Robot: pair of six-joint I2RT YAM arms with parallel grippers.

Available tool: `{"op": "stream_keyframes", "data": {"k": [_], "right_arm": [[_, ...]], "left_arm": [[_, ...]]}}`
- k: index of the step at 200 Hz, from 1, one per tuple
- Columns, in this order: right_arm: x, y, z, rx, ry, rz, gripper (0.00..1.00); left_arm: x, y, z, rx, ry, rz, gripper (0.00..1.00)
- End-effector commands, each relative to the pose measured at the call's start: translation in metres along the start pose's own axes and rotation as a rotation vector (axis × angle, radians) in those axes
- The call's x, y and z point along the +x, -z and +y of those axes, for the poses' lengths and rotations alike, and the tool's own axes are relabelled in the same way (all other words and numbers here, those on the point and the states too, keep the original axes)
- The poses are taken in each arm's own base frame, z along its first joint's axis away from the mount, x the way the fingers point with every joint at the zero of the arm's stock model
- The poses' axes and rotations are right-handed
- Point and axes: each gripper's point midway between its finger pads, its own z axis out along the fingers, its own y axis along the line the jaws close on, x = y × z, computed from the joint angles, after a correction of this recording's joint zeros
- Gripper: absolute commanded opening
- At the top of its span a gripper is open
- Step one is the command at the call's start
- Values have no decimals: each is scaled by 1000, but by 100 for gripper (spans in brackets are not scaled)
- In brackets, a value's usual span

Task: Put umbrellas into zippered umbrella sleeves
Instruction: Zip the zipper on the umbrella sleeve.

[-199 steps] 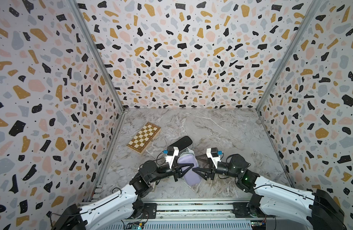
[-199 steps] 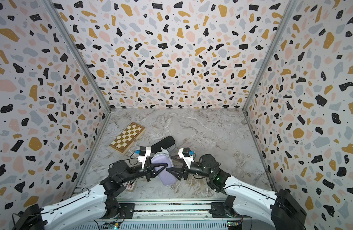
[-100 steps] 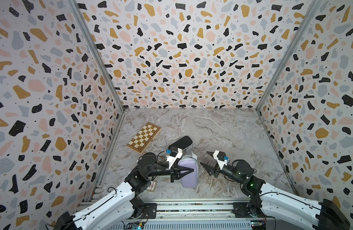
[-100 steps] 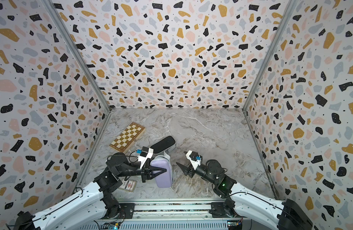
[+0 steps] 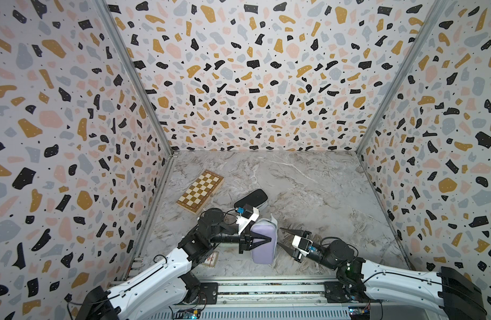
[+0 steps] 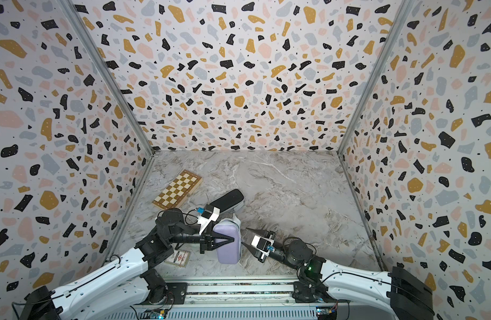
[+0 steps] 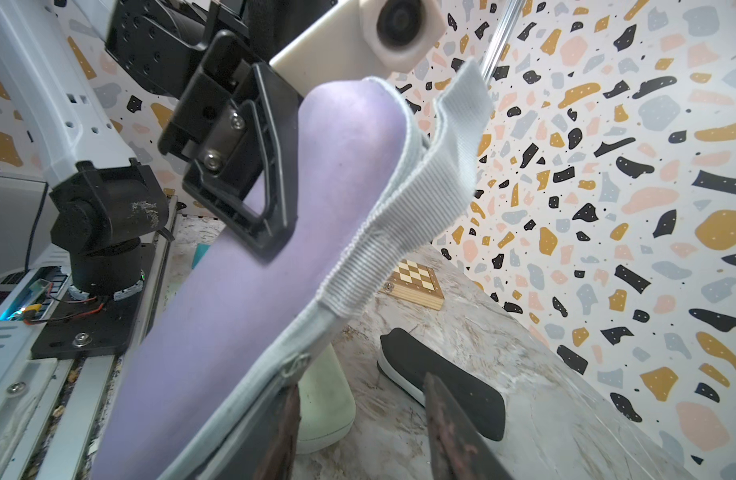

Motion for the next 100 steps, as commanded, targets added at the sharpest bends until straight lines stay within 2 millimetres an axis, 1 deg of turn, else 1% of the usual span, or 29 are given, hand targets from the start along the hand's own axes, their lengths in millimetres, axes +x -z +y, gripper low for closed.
{"op": "stream_keyframes", "data": {"k": [1, 28, 38, 68, 82, 87, 100], "right_arm": [[-16, -2, 2, 6, 21, -49, 47], [-7, -3, 6, 20, 37, -13, 47], [-7, -3, 6, 30, 44, -10, 47], [-15, -4, 12, 22, 61, -27, 47], [-18, -3, 11, 33, 71, -42, 47], [-19, -4, 11, 37, 75, -46, 46], [-20, -5, 9, 45, 92, -44, 36]], "left_arm": [[-36, 3, -8, -2, -105, -95, 0], [-38, 5, -7, -21, -105, -112, 0], [-38, 5, -7, -18, -101, -113, 0], [-38, 4, -4, -26, -91, -113, 0], [-38, 3, -4, -20, -88, -110, 0], [-38, 2, -5, -12, -86, -109, 0], [-38, 1, -6, 0, -82, -107, 0]]}}
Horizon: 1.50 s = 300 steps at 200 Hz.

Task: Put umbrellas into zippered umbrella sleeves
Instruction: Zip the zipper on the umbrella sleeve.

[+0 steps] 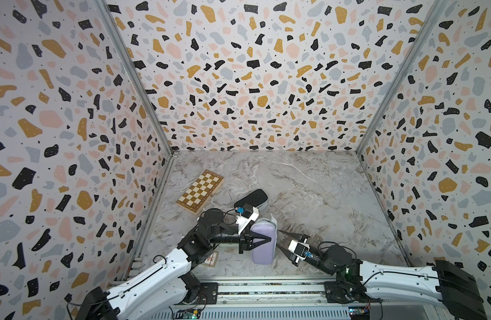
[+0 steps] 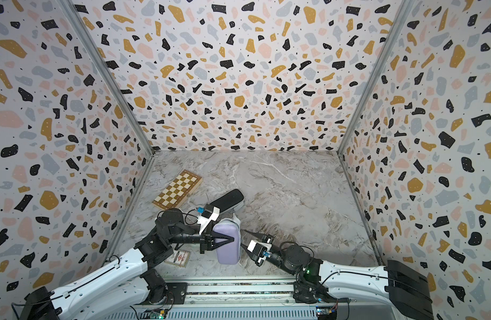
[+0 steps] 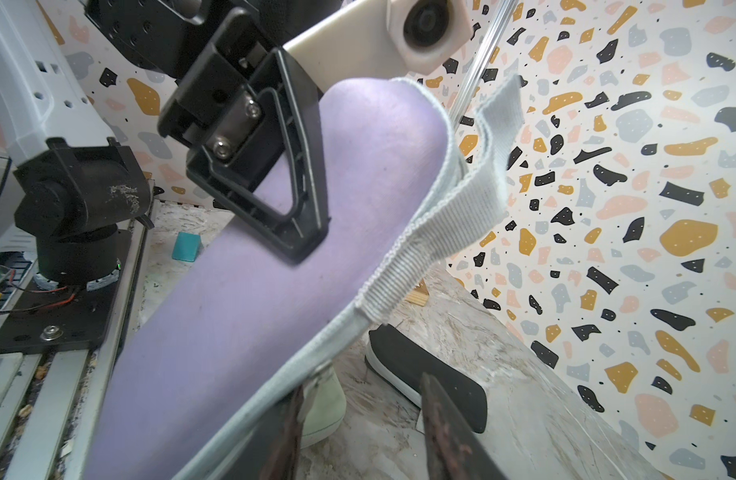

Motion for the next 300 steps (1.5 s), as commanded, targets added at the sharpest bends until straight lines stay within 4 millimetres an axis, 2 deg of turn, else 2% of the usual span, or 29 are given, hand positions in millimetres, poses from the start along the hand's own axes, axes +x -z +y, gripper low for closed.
{"op": "stream_keyframes", "data": {"k": [1, 17, 48, 63, 128, 169, 215, 256, 300], "right_arm": [[-22, -2, 1, -6, 26, -71, 35], [-25, -2, -1, 3, 37, -79, 23], [-26, -1, -2, 6, 45, -82, 16], [-25, -1, -2, 5, 50, -78, 9], [-18, 1, -4, 22, 56, -46, 0], [5, -6, -3, 32, 73, 48, 0], [29, -7, -3, 60, 85, 128, 0], [36, -5, 13, -14, 45, 121, 0], [39, -4, 17, -33, 20, 131, 0]], "left_arm": [[-37, 1, -10, 26, -101, -101, 0], [-36, 0, -10, 30, -99, -99, 0], [-35, -1, -7, 23, -94, -95, 0], [-34, -2, -6, 21, -90, -92, 0], [-36, -3, 0, -13, -66, -97, 0], [-51, -3, 20, -113, 26, -148, 0], [-69, 6, 36, -220, 64, -200, 0], [-80, 16, 45, -300, 64, -228, 0], [-97, 28, 56, -386, 83, -305, 0]]}}
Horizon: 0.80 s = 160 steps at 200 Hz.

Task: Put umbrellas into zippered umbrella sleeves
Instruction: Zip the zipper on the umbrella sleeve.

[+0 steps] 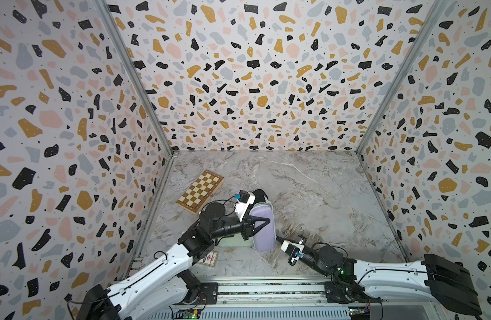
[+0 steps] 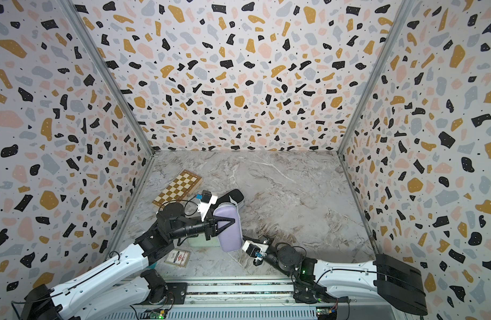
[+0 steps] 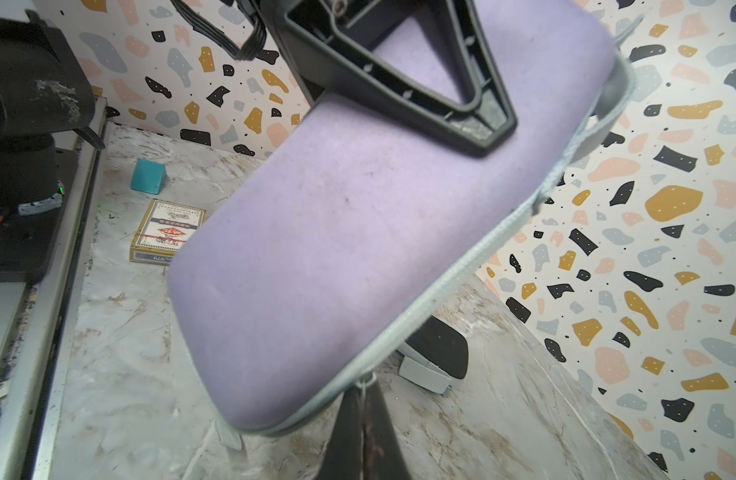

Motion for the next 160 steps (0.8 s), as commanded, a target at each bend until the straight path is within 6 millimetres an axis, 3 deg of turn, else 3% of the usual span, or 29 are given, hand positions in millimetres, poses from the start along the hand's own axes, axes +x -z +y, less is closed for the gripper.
{"op": "stream_keyframes", "data": {"k": [1, 94, 131, 160], "right_arm": [[-1, 2, 14, -71, -32, -19, 0], [3, 0, 19, -87, -36, -3, 0], [-9, -5, 31, -162, -89, -42, 0], [-19, -10, 41, -223, -122, -62, 0]], "left_arm": [[-70, 16, -6, -66, -79, -240, 0], [-95, 21, -1, -109, -38, -310, 0], [-97, 25, 5, -115, -6, -383, 0], [-93, 25, 25, -187, 29, -417, 0]]}}
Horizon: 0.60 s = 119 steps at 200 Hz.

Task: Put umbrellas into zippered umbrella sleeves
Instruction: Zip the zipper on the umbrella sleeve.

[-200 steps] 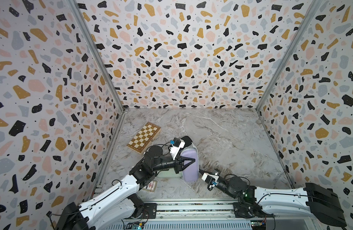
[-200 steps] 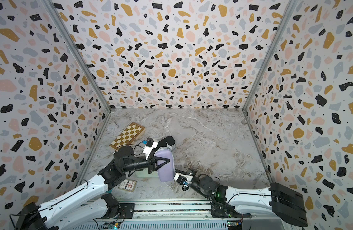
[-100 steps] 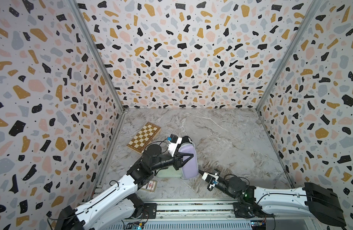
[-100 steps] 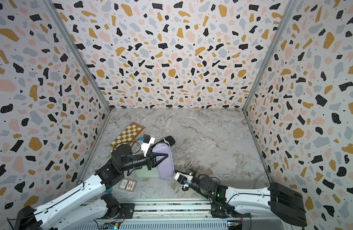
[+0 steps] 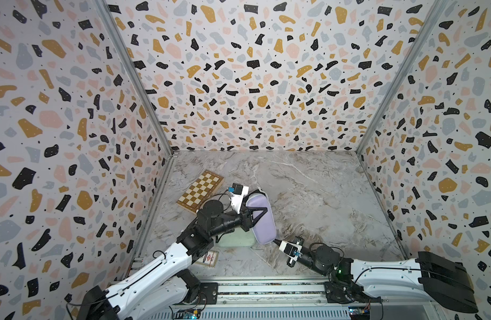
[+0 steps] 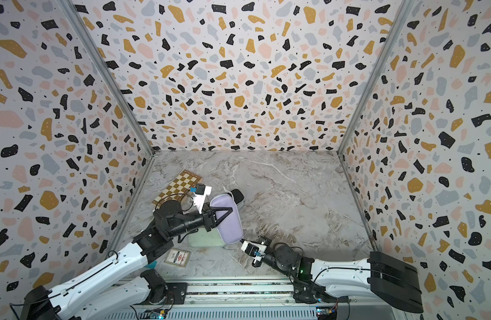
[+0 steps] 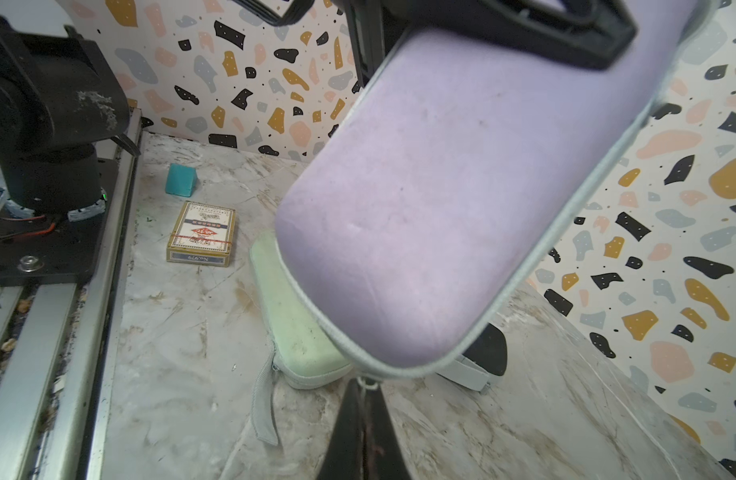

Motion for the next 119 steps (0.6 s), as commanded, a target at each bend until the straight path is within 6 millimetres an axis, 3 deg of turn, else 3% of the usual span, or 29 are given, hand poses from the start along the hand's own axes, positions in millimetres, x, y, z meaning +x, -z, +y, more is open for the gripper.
{"op": "stream_keyframes", "data": {"k": [1, 69, 119], "right_arm": [[-25, -5, 25, -147, -46, -78, 0], [-30, -29, 40, -203, -75, -55, 0], [-54, -46, 28, -166, -210, -76, 0]], "left_arm": [[-68, 13, -2, -46, -73, -309, 0], [-61, 14, 24, -142, -33, -340, 0], [-44, 9, 37, -159, -1, -303, 0]]}}
